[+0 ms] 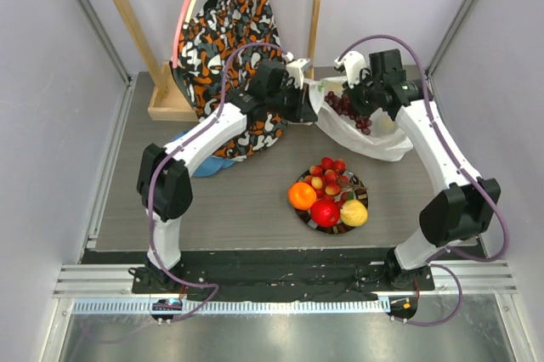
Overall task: Take the fake fruits out of the plastic bag
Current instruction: Take out the fake fruit from the plastic bag, then place the fake fruit on the plate.
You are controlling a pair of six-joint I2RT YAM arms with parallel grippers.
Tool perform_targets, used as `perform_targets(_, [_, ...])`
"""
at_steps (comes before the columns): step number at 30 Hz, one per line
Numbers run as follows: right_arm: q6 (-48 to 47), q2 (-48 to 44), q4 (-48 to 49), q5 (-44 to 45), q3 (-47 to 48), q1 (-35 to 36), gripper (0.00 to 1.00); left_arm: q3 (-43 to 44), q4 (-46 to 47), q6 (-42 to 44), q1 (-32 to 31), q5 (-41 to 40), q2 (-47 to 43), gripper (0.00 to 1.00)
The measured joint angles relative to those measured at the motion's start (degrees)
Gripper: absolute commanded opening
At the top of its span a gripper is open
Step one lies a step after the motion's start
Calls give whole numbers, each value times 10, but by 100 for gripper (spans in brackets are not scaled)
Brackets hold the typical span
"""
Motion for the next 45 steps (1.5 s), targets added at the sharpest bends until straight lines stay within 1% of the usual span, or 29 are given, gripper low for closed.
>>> perform_targets(6, [-9,-64,-50,-16,-20,0,1,71,3,2,-3,-19,42,0])
perform_targets(9, [-8,-95,-62,-3,-17,0,1,80,3,10,-3,-24,54,0])
perform_targets(13, [0,-111,-76,7,33,0,1,78,-3,15,-4,-29,65,0])
perform_targets(17, [-2,-121,-80,-25,103,2,1,77,-6,22,-7,-38,67,0])
perform_targets(20, [-17,-163,-95,-47,102,36,1,77,-7,35,-9,-50,67,0])
perform_targets(25, [-43,-255,-151,-92,30,141,1,77,-15,64,-11,-68,67,0])
perform_targets(29, [-56,-270,-190,-111,-23,175,1,77,-23,78,-11,-72,67,0])
perform_targets(33, [-77,-255,-187,-113,-85,193,1,76,-26,89,-11,-74,67,0])
perform_targets(37, [-118,-249,-163,-97,-154,200,1,64,-27,94,-11,-77,66,0])
perform_targets(45, [-168,-251,-126,-84,-234,200,1,38,-38,105,-11,-79,58,0])
